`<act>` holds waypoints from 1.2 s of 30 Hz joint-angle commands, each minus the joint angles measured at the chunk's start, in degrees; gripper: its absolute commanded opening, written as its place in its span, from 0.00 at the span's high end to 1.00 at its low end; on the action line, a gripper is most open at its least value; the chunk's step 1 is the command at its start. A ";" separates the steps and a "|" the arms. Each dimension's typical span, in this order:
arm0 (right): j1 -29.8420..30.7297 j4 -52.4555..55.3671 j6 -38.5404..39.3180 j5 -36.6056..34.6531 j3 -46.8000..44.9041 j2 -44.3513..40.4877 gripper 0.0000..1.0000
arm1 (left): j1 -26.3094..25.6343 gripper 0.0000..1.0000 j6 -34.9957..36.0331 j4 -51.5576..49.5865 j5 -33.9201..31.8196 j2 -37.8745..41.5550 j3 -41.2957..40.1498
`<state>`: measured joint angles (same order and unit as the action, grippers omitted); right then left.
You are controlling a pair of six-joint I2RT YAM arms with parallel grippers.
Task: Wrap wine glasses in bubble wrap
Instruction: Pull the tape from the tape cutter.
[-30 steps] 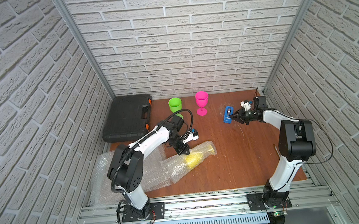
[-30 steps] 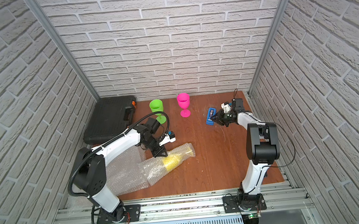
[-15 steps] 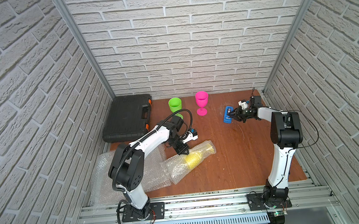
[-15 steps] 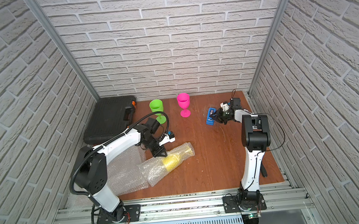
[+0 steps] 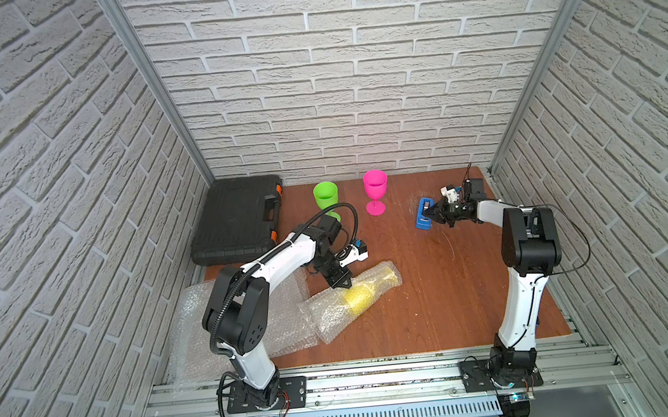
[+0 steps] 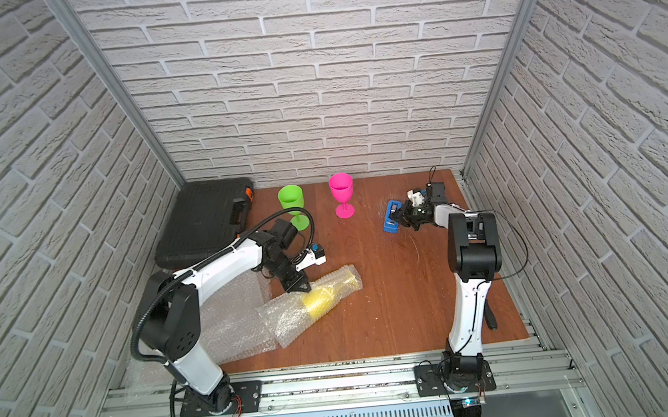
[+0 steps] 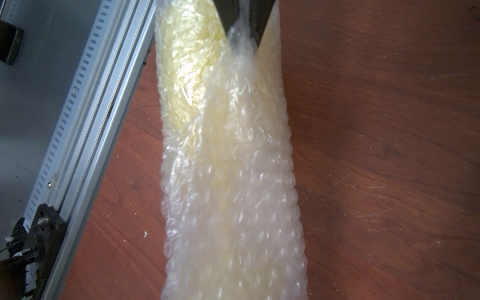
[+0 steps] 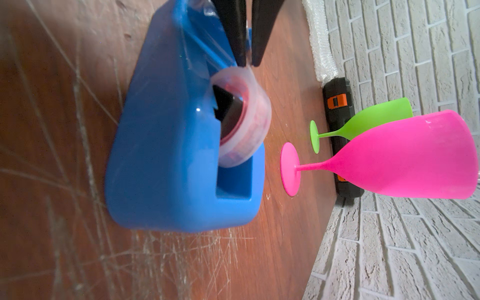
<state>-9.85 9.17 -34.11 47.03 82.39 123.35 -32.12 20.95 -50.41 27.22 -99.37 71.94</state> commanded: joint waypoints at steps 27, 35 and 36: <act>5.00 3.95 -1.10 0.50 -26.05 -28.40 0.97 | 0.30 0.92 0.50 -3.02 -0.23 -0.92 0.17; 6.21 2.48 1.30 0.59 -29.30 -23.49 0.97 | 0.35 0.92 0.41 -3.11 -0.38 -1.32 0.26; 6.18 2.08 1.40 0.76 -29.38 -22.53 0.97 | 0.31 0.92 0.41 -3.11 -0.38 -1.27 0.31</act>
<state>-4.12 12.27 -34.48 46.41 53.76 98.76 -32.10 20.93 -51.07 27.42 -99.44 71.94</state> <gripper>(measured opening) 0.042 0.081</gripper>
